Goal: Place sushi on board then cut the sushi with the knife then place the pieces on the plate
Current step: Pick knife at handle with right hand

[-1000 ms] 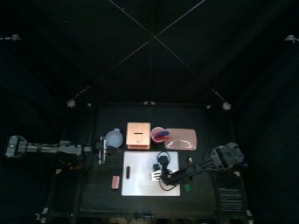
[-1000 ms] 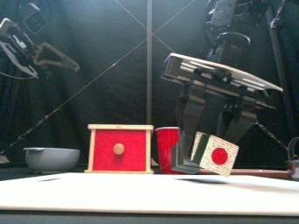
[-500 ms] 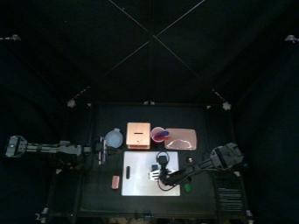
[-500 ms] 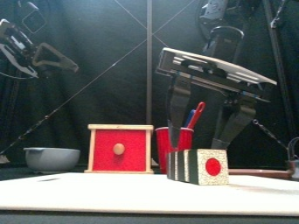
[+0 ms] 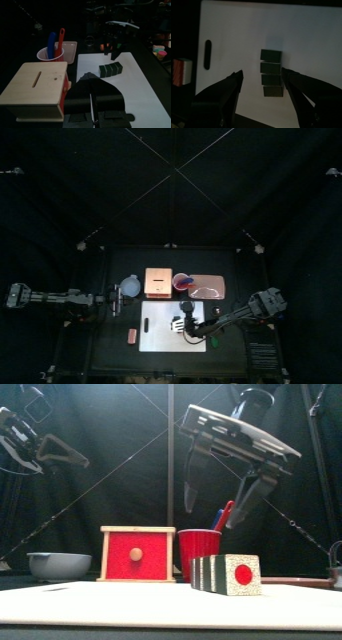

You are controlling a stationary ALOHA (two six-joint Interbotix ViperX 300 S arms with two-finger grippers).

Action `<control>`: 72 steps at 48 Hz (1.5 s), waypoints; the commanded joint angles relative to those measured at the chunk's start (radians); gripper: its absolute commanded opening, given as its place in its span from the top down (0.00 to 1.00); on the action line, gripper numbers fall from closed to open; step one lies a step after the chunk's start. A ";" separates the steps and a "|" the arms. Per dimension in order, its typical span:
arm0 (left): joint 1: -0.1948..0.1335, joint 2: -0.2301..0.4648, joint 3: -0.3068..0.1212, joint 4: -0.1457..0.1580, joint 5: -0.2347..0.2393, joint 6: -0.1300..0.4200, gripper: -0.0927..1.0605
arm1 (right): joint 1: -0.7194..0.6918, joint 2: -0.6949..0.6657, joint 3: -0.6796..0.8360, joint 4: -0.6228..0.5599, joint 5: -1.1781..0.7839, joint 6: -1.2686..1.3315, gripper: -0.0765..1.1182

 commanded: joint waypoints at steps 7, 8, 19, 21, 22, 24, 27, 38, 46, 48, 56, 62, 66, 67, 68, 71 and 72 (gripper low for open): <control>0.008 0.003 -0.018 0.002 -0.005 0.000 0.93 | -0.021 -0.147 0.028 -0.091 -0.075 -0.178 0.16; 0.008 0.003 -0.018 0.002 -0.006 0.000 0.93 | -0.025 -0.153 0.028 -0.091 -0.075 -0.204 0.16; 0.015 0.003 -0.017 -0.009 -0.006 -0.002 0.93 | -0.095 -0.221 0.021 -0.032 -0.067 -0.594 0.16; 0.018 0.003 -0.017 -0.012 -0.006 -0.002 0.93 | -0.112 -0.233 0.021 -0.009 -0.064 -0.653 0.16; 0.021 0.003 -0.017 -0.012 -0.006 -0.002 0.93 | -0.120 -0.241 0.021 0.002 -0.060 -0.684 0.16; 0.026 0.003 -0.017 -0.015 -0.006 0.000 0.93 | -0.137 -0.253 0.021 0.018 -0.057 -0.742 0.16; 0.035 0.003 -0.014 -0.018 -0.006 -0.003 0.93 | -0.158 -0.267 0.020 0.041 -0.054 -0.825 0.16; 0.067 0.003 -0.012 -0.035 -0.006 -0.003 0.93 | -0.215 -0.298 -0.003 0.097 0.000 -1.104 0.16; 0.091 0.003 -0.012 -0.043 -0.006 -0.002 0.93 | -0.250 -0.299 -0.038 0.140 0.106 -1.298 0.16; 0.097 0.003 -0.012 -0.043 -0.006 -0.002 0.93 | -0.264 -0.296 -0.049 0.152 0.149 -1.365 0.16; 0.110 0.003 -0.012 -0.044 -0.006 -0.003 0.93 | -0.307 -0.279 -0.078 0.192 0.253 -1.578 0.16; 0.117 0.003 -0.014 -0.051 -0.006 -0.005 0.93 | -0.334 -0.259 -0.086 0.213 0.278 -1.692 0.17; 0.118 0.003 -0.012 -0.058 -0.005 -0.005 0.93 | -0.344 -0.244 -0.092 0.213 0.287 -1.756 0.18; 0.118 0.003 -0.012 -0.061 -0.005 -0.005 0.93 | -0.345 -0.238 -0.094 0.210 0.288 -1.770 0.18; 0.118 0.003 -0.012 -0.063 -0.006 -0.005 0.93 | -0.347 -0.230 -0.098 0.206 0.293 -1.790 0.18; 0.118 0.003 -0.011 -0.067 -0.006 -0.003 0.93 | -0.354 -0.213 -0.109 0.196 0.301 -1.832 0.18; 0.120 0.003 -0.011 -0.069 -0.005 -0.003 0.93 | -0.356 -0.207 -0.112 0.193 0.305 -1.844 0.18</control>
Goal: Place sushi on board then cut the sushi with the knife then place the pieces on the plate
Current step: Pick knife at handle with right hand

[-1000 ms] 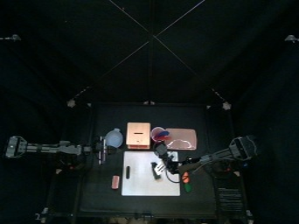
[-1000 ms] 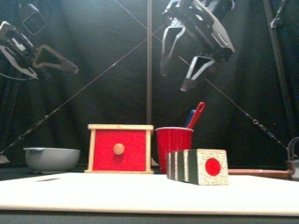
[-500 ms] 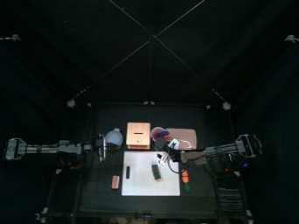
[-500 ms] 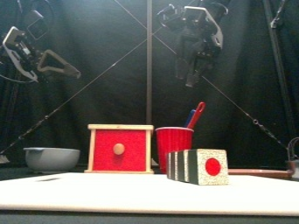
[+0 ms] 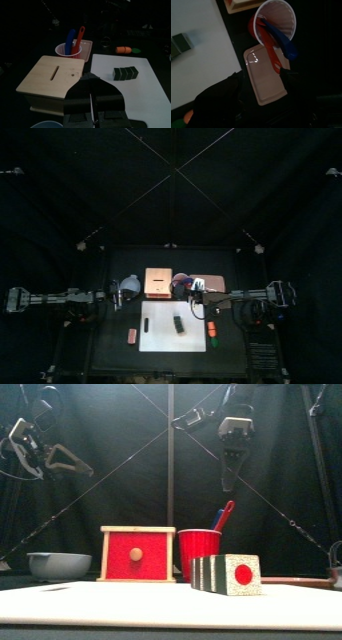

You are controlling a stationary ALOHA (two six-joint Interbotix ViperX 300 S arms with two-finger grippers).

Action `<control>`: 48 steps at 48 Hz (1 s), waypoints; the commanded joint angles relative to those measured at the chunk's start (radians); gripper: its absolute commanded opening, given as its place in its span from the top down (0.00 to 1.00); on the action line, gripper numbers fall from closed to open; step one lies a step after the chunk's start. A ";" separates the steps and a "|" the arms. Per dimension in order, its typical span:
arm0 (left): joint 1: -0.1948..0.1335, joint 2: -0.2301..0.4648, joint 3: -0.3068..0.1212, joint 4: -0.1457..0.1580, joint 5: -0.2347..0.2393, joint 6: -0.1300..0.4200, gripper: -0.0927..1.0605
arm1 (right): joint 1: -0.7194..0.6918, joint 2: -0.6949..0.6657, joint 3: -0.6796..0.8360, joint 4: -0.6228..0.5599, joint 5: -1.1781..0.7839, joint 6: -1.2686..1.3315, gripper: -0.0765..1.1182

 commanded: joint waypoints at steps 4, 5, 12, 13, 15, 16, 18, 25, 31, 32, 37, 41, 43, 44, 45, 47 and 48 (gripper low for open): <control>0.009 0.002 -0.011 -0.009 -0.006 0.000 0.93 | -0.015 0.029 -0.060 -0.026 0.026 -0.097 0.18; 0.009 0.002 -0.011 -0.009 -0.005 0.000 0.93 | -0.015 0.035 -0.064 -0.028 0.029 -0.107 0.18; 0.015 0.002 -0.011 -0.011 -0.006 0.000 0.93 | -0.017 0.094 -0.109 -0.037 0.081 -0.186 0.18; 0.017 0.002 -0.009 -0.009 -0.006 0.000 0.93 | -0.018 0.098 -0.115 -0.040 0.094 -0.196 0.18; 0.018 0.002 -0.009 -0.009 -0.006 0.000 0.93 | -0.020 0.114 -0.132 -0.049 0.127 -0.221 0.18; 0.020 0.002 -0.009 -0.009 -0.005 0.000 0.93 | -0.021 0.117 -0.135 -0.051 0.132 -0.224 0.18; 0.020 0.002 -0.009 -0.009 -0.006 0.000 0.93 | -0.020 0.130 -0.147 -0.060 0.155 -0.245 0.18; 0.021 0.002 -0.003 -0.009 -0.006 0.000 0.93 | -0.017 0.167 -0.176 -0.064 0.206 -0.295 0.18; 0.021 0.002 0.000 -0.009 -0.005 -0.002 0.93 | -0.021 0.187 -0.186 -0.064 0.218 -0.298 0.18; 0.021 0.002 0.000 -0.009 -0.006 0.000 0.93 | -0.023 0.193 -0.186 -0.063 0.218 -0.299 0.18; 0.021 0.002 0.002 -0.009 -0.006 0.000 0.93 | -0.023 0.206 -0.186 -0.069 0.218 -0.299 0.18; 0.023 0.002 0.003 -0.009 -0.005 0.002 0.93 | -0.026 0.213 -0.183 -0.071 0.218 -0.301 0.18; 0.023 0.002 0.003 -0.011 -0.005 0.002 0.93 | -0.031 0.219 -0.183 -0.071 0.218 -0.302 0.18; 0.023 0.002 0.003 -0.009 -0.005 0.002 0.93 | -0.032 0.222 -0.183 -0.071 0.218 -0.304 0.18; 0.026 0.002 0.003 -0.009 -0.005 0.002 0.93 | -0.035 0.229 -0.183 -0.071 0.218 -0.308 0.19; 0.023 0.002 0.003 -0.009 -0.005 0.003 0.93 | -0.037 0.233 -0.183 -0.072 0.218 -0.319 0.19; 0.023 0.002 0.003 -0.009 -0.006 0.002 0.93 | -0.040 0.236 -0.184 -0.071 0.218 -0.325 0.19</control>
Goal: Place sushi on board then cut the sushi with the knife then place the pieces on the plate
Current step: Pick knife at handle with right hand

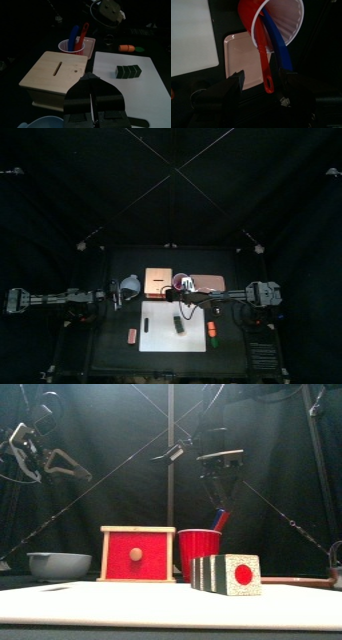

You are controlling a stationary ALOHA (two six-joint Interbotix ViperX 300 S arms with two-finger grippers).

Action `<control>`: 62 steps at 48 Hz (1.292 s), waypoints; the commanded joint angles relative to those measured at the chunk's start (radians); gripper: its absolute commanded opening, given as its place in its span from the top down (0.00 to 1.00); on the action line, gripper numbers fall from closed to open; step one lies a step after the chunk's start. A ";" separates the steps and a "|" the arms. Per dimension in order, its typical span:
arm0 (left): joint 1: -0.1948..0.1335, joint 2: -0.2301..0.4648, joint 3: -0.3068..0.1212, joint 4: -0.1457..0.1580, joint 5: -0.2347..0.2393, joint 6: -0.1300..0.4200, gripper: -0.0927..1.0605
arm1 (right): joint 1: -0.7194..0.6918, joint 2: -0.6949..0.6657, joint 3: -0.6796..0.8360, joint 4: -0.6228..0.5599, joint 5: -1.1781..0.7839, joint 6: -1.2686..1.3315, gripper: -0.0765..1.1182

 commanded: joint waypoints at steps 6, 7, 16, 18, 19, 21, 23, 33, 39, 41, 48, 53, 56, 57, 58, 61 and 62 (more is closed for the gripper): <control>0.005 0.003 -0.008 0.000 -0.005 0.002 0.93 | -0.029 0.006 -0.029 0.006 0.000 -0.037 0.24; 0.002 0.003 -0.008 0.000 -0.005 0.002 0.93 | -0.032 0.009 -0.031 0.009 0.000 -0.038 0.25; 0.002 0.003 0.002 0.000 -0.005 0.000 0.93 | -0.051 0.023 -0.028 0.023 0.000 -0.043 0.30; 0.005 0.003 0.003 0.000 -0.005 0.000 0.93 | -0.055 0.023 -0.026 0.028 0.000 -0.043 0.30; 0.002 0.003 0.003 0.000 -0.005 0.000 0.93 | -0.058 0.023 -0.025 0.032 0.000 -0.044 0.30; 0.002 0.003 0.003 0.000 -0.005 0.002 0.93 | -0.063 0.025 -0.025 0.037 0.000 -0.044 0.30; 0.005 0.003 0.003 -0.002 -0.003 0.002 0.93 | -0.064 0.028 -0.021 0.038 0.000 -0.044 0.30; 0.002 0.003 0.003 0.000 -0.005 0.002 0.93 | -0.069 0.032 -0.011 0.032 0.000 -0.051 0.31; 0.002 0.003 0.003 0.000 -0.003 0.002 0.93 | -0.071 0.037 -0.011 0.032 0.000 -0.052 0.32; 0.002 0.003 0.005 0.000 -0.003 0.002 0.93 | -0.071 0.038 -0.011 0.032 0.002 -0.052 0.32; 0.002 0.003 0.003 0.000 -0.003 0.002 0.93 | -0.071 0.038 -0.011 0.032 0.000 -0.052 0.37; 0.005 0.003 0.005 -0.002 -0.003 0.002 0.93 | -0.071 0.038 -0.011 0.037 0.002 -0.052 0.43; 0.002 0.003 0.005 0.000 -0.003 0.002 0.93 | -0.072 0.038 -0.011 0.040 0.002 -0.051 0.46; 0.005 0.003 0.005 0.000 -0.003 0.002 0.93 | -0.072 0.038 -0.011 0.040 0.003 -0.051 0.47; 0.005 0.003 0.005 0.000 -0.005 0.002 0.93 | -0.072 0.040 -0.011 0.040 0.003 -0.051 0.47; 0.002 0.003 0.005 0.000 -0.003 0.002 0.93 | -0.072 0.043 -0.011 0.038 0.003 -0.051 0.49; 0.005 0.003 0.005 0.000 -0.003 0.002 0.93 | -0.074 0.044 -0.011 0.037 0.003 -0.051 0.49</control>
